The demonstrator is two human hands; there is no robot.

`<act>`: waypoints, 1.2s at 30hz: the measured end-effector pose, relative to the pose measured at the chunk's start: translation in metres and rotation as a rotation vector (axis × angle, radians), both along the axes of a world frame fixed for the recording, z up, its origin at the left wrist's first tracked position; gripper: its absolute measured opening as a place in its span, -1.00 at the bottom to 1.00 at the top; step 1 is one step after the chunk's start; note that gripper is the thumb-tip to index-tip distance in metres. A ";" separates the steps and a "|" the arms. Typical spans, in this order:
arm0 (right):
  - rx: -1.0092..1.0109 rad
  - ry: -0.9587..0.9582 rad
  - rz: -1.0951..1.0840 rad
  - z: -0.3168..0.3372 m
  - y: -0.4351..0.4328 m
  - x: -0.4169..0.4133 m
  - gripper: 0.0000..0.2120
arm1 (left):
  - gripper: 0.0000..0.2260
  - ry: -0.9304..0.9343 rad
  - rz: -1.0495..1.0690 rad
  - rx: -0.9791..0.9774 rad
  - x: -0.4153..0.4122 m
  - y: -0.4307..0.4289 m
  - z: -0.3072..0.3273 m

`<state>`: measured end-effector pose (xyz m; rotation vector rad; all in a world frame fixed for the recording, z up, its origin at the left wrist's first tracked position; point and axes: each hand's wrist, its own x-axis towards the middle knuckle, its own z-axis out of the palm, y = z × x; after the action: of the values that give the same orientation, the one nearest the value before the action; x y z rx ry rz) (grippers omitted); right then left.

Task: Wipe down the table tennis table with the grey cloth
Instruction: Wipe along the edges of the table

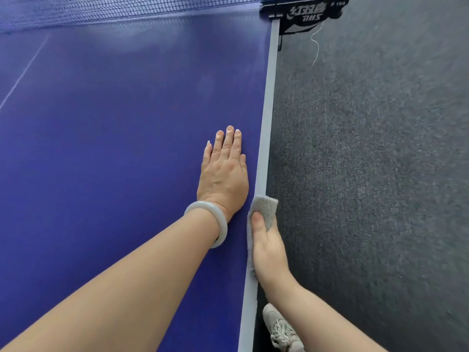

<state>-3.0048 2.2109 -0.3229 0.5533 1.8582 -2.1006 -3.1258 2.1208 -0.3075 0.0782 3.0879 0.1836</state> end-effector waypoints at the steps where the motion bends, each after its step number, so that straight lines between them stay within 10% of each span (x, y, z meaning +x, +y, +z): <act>1: 0.026 0.020 -0.026 -0.004 0.000 -0.014 -0.45 | -0.52 0.004 -0.002 0.006 0.000 0.000 0.000; 6: 0.053 0.046 -0.076 -0.006 0.008 -0.087 -0.53 | -0.54 0.033 -0.011 0.063 -0.001 0.000 0.001; 15: 0.026 -0.074 0.076 -0.013 0.001 0.019 -0.33 | -0.70 0.169 0.019 0.439 0.045 -0.007 0.018; 23: -0.010 -0.081 0.063 -0.011 0.001 0.015 -0.32 | -0.54 0.006 -0.074 0.176 0.220 -0.016 0.010; 36: 0.037 -0.065 0.032 -0.010 -0.014 0.105 -0.36 | -0.50 0.005 -0.005 0.115 0.228 -0.008 0.008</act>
<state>-2.8995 2.1966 -0.3332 0.5890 1.8617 -2.0073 -2.8980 2.1132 -0.2994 0.0907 3.0790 0.3616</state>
